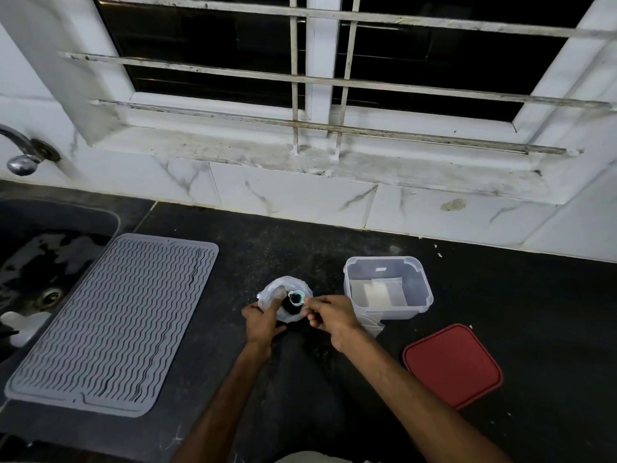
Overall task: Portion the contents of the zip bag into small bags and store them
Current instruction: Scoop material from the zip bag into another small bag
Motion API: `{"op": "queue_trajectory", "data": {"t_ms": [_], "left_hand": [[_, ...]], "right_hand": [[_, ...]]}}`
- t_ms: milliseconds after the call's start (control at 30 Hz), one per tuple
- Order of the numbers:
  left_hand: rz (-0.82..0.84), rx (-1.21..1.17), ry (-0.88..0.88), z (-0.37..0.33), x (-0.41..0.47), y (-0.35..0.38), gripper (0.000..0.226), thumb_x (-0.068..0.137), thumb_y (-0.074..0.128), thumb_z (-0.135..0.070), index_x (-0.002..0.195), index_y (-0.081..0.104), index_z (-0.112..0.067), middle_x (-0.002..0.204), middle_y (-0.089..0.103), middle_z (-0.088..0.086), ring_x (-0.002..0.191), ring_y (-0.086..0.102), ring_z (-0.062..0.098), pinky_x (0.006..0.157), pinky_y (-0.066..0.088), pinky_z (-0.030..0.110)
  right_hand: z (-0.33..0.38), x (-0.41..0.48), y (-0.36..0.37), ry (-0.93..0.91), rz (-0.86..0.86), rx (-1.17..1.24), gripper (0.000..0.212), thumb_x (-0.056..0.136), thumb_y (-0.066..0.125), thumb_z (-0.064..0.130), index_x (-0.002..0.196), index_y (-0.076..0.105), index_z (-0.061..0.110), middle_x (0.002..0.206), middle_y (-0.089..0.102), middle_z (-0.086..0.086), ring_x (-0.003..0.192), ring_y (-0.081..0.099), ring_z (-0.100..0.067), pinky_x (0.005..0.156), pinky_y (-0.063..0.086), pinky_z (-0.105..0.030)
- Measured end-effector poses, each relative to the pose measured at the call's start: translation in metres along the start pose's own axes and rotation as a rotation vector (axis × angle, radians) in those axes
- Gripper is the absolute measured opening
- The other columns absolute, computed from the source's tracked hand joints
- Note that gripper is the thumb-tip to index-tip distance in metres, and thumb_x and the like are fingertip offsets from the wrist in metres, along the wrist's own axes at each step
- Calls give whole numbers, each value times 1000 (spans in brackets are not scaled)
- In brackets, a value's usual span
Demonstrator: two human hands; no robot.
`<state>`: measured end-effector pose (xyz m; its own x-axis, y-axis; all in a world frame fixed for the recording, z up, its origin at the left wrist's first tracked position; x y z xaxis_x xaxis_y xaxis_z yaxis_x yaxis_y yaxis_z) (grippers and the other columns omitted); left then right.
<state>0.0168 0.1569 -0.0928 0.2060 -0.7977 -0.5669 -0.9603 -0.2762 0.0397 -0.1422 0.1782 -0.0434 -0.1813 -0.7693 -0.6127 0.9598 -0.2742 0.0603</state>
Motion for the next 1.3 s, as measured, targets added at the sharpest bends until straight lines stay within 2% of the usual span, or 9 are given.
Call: {"op": "queue_trajectory", "data": {"t_ms": [67,167,267,333,400,567,733,1167,1300], "left_hand": [[-153,101,135,-6,-6,-8,57,85,74,-35,120,38,-8,116,55,10,106,60,27,88,54,41],[-336,274,536,-30,-38,-12,41,89,68,-32,120,49,-12,115,56,4,105,58,21,87,47,30],[32,423,766,-39,-68,26,10,94,62,-28,103,59,-29,101,65,-12,89,63,7,75,51,24],[317,649,815,-30,-80,60,13,96,60,-34,108,60,-35,103,66,-18,89,63,0,73,48,15],[464,857,845,-18,-87,84,26,95,56,-45,121,55,-41,103,65,-20,87,62,-5,70,45,10],[457,1047,882,3,-88,109,28,93,55,-49,121,56,-44,100,67,-14,83,63,2,73,53,28],[422,991,861,10,-79,113,11,89,62,-36,100,67,-35,97,71,-15,83,66,5,72,54,30],[399,802,724,16,-70,95,13,87,69,-33,99,74,-35,97,74,-20,89,68,-3,81,56,32],[414,778,693,19,-69,91,13,87,68,-31,99,74,-34,95,74,-21,87,67,-5,80,56,32]], "right_hand": [[8,-11,-12,-2,26,17,17,91,68,12,93,71,-5,62,66,-4,50,53,-7,50,48,-17],[19,-26,-41,-9,30,32,17,90,69,14,95,72,-2,65,68,-4,53,54,-7,52,48,-18],[28,-35,-79,-59,-16,26,14,89,70,14,91,73,1,68,69,-7,54,56,-9,54,48,-20],[28,-39,-104,-117,-58,28,13,89,69,12,85,71,-1,67,67,-9,51,54,-10,50,46,-20],[26,-44,-124,-164,-91,3,15,89,69,10,83,69,-3,65,66,-10,48,52,-10,47,44,-20],[13,-48,-154,-219,-151,-48,17,91,67,6,84,68,-10,61,65,-11,45,51,-11,42,41,-20],[2,-45,-156,-231,-142,-127,19,90,68,9,84,68,-9,60,67,-10,48,52,-15,43,42,-23],[7,-39,-140,-471,-169,-559,8,81,78,13,77,72,15,70,71,5,56,65,-8,50,55,-26],[6,-37,-138,-468,-186,-554,20,78,80,10,73,68,25,66,70,6,55,65,-4,53,55,-23]]}}
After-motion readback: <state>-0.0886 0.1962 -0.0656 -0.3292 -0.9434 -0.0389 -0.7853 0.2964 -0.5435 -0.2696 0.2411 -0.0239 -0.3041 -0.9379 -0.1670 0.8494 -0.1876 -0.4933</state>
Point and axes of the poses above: each hand's wrist, its own x-axis towards the middle knuckle, its own y-axis out of the palm, z = x × y, the point moved 6 cm from there along x, towards the middle knuckle
